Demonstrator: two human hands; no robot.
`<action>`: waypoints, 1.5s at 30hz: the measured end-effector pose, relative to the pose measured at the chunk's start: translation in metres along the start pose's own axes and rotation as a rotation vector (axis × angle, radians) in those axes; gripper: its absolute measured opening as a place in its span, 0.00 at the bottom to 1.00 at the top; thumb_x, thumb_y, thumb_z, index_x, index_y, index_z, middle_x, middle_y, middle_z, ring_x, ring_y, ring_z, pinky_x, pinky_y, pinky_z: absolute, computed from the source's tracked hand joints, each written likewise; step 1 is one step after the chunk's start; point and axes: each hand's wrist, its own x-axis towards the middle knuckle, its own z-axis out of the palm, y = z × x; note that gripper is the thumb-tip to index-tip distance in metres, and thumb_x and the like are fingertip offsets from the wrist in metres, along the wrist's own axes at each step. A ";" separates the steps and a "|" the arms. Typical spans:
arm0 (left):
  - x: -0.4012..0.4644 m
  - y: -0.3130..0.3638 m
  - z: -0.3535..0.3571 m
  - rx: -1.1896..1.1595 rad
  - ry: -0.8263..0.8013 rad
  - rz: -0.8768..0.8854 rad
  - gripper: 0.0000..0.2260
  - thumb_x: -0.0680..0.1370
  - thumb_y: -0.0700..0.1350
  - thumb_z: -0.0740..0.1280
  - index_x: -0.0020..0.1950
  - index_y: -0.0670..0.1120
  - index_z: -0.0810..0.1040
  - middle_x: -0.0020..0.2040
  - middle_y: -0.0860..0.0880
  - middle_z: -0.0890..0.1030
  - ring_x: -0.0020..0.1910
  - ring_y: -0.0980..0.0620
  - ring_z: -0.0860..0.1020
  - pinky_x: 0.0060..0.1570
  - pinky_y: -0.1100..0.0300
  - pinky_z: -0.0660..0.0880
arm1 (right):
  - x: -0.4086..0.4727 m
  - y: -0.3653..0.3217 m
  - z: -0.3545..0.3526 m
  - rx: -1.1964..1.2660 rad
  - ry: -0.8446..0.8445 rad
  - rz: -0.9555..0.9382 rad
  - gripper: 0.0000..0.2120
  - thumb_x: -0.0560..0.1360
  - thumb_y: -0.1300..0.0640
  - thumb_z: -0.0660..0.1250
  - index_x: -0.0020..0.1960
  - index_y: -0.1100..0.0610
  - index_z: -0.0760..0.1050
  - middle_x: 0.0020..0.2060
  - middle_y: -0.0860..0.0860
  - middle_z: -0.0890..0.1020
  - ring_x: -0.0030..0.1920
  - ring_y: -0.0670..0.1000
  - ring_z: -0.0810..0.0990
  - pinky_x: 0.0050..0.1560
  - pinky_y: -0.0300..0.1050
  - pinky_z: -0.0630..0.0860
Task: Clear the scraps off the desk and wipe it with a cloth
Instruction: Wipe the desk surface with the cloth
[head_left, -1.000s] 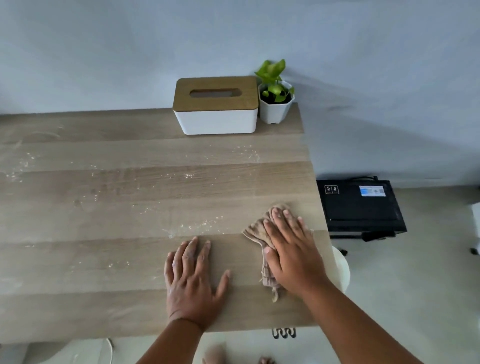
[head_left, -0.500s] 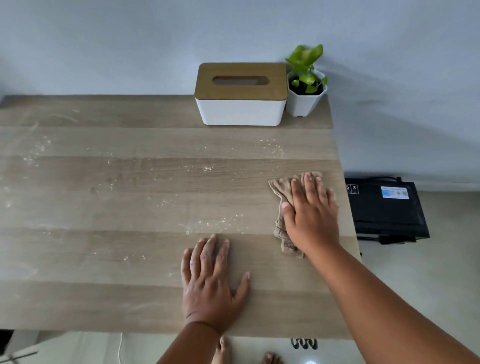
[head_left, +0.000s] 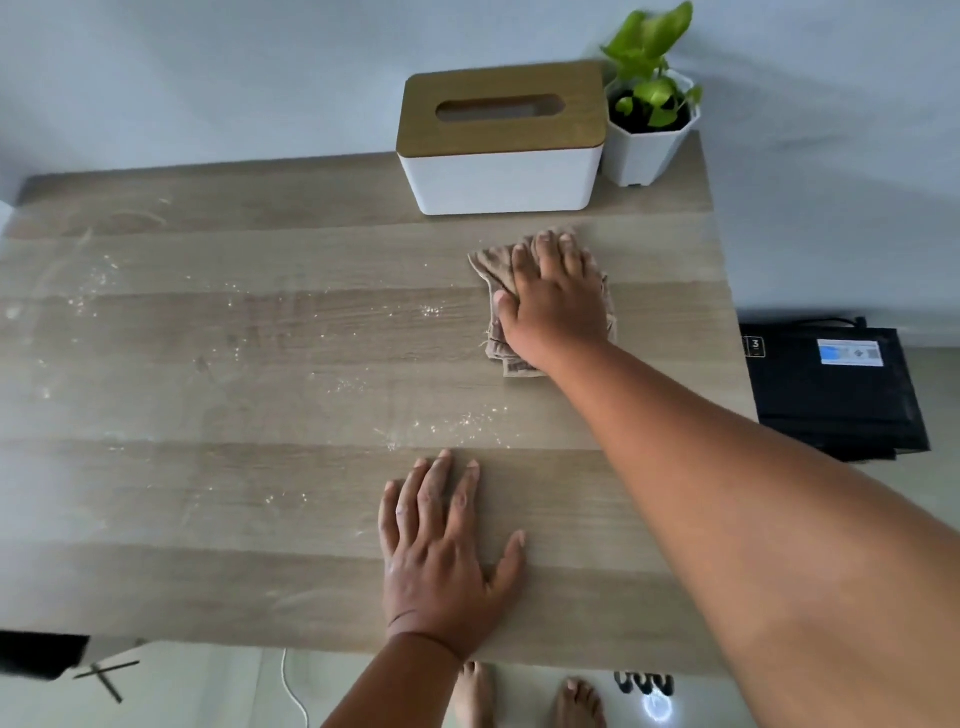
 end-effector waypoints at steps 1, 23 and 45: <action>0.000 0.000 0.001 0.001 0.002 0.002 0.36 0.75 0.67 0.63 0.78 0.50 0.69 0.80 0.46 0.65 0.81 0.44 0.60 0.79 0.38 0.54 | -0.007 0.001 0.001 0.004 -0.012 -0.048 0.33 0.81 0.40 0.51 0.82 0.54 0.58 0.83 0.58 0.54 0.83 0.62 0.49 0.82 0.62 0.46; -0.002 -0.002 0.008 -0.037 0.081 0.028 0.37 0.72 0.67 0.67 0.76 0.49 0.73 0.79 0.46 0.67 0.80 0.43 0.63 0.76 0.36 0.59 | -0.017 0.018 0.004 0.024 0.094 0.175 0.32 0.80 0.40 0.50 0.80 0.54 0.62 0.81 0.59 0.59 0.82 0.63 0.54 0.81 0.64 0.51; 0.000 0.002 0.001 -0.035 0.046 0.015 0.37 0.72 0.67 0.66 0.76 0.49 0.74 0.78 0.45 0.69 0.79 0.41 0.65 0.76 0.36 0.60 | -0.132 0.093 0.000 -0.027 0.045 -0.110 0.29 0.83 0.39 0.52 0.80 0.50 0.66 0.82 0.51 0.61 0.82 0.56 0.58 0.79 0.60 0.59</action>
